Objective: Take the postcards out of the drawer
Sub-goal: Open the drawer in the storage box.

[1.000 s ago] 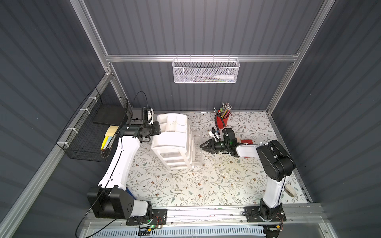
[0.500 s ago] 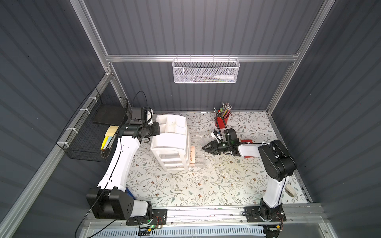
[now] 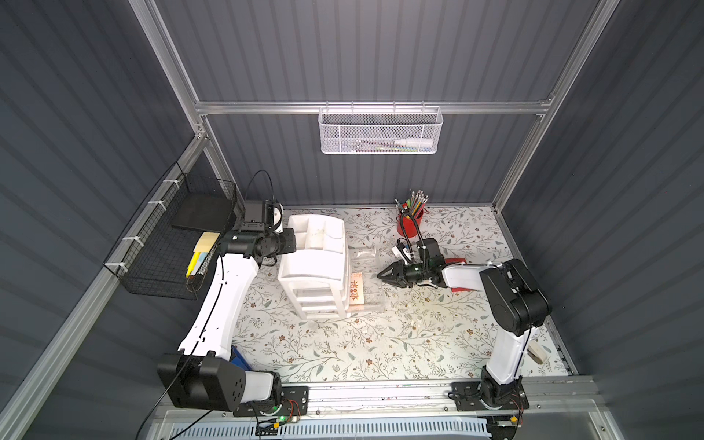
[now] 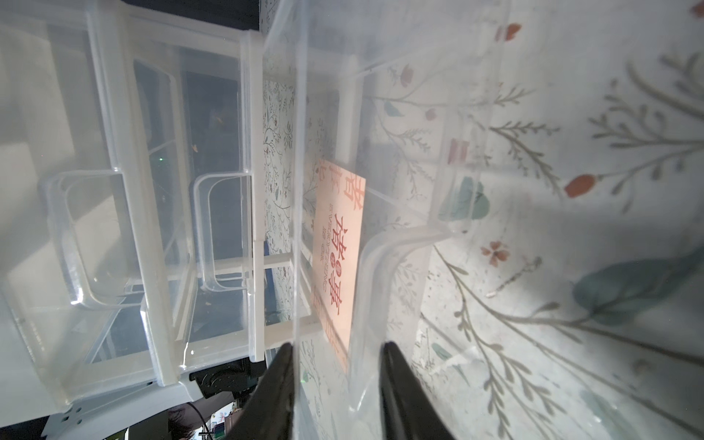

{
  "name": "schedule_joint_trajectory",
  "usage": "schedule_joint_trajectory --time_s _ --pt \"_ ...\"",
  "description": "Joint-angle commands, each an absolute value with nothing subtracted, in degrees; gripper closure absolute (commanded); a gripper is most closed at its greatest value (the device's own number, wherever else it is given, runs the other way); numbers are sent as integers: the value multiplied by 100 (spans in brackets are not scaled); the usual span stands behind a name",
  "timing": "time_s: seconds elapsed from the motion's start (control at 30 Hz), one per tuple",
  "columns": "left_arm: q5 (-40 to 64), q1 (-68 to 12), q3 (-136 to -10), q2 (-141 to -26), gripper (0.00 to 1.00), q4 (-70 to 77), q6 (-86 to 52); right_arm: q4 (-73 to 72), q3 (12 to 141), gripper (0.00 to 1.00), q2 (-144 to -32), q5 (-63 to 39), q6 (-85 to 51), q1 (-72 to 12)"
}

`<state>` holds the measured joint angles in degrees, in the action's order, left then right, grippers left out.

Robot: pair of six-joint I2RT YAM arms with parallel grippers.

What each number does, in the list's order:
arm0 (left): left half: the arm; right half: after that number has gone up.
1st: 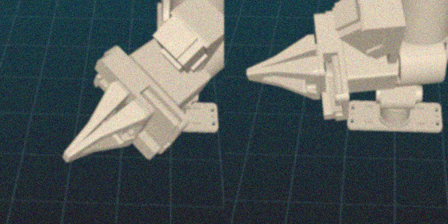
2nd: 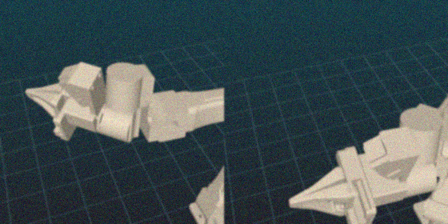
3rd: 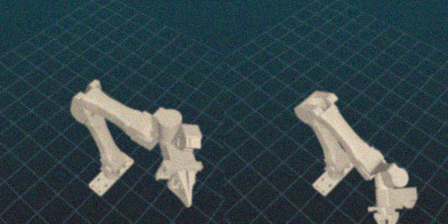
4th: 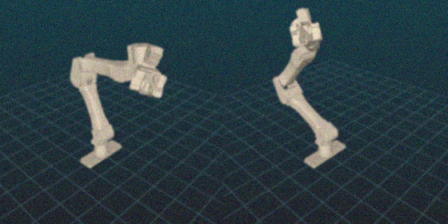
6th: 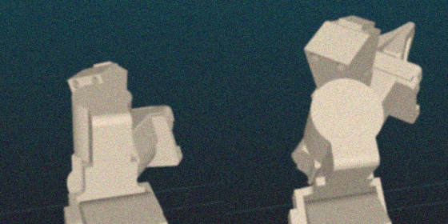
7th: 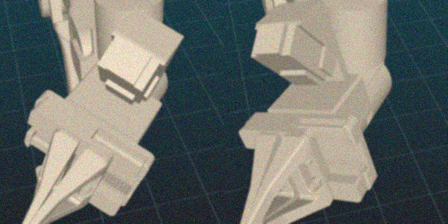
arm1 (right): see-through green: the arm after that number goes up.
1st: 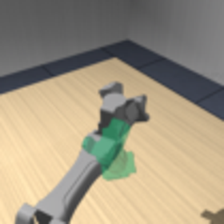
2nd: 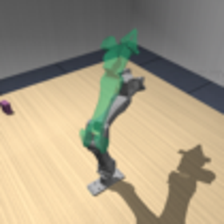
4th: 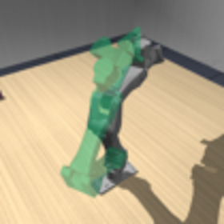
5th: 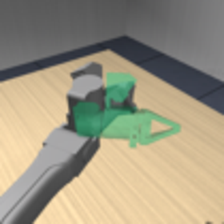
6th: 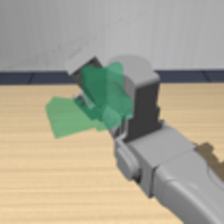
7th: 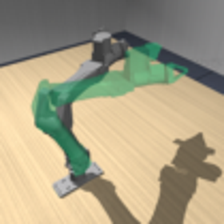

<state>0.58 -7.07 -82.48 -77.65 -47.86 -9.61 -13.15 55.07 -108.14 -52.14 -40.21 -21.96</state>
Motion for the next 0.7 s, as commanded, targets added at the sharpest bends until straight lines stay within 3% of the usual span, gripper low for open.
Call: schedule_joint_trajectory --time_s 0.0,0.67 --pt "-478 -717 -8519 -7480 100 -4738 -1025 -1004 5416 66 -10681 -4904 -3725 -2080" --pt "-1751 -1450 -8148 -7278 100 -4540 -1838 -1299 4997 65 -10738 -4764 -3886 -2080"
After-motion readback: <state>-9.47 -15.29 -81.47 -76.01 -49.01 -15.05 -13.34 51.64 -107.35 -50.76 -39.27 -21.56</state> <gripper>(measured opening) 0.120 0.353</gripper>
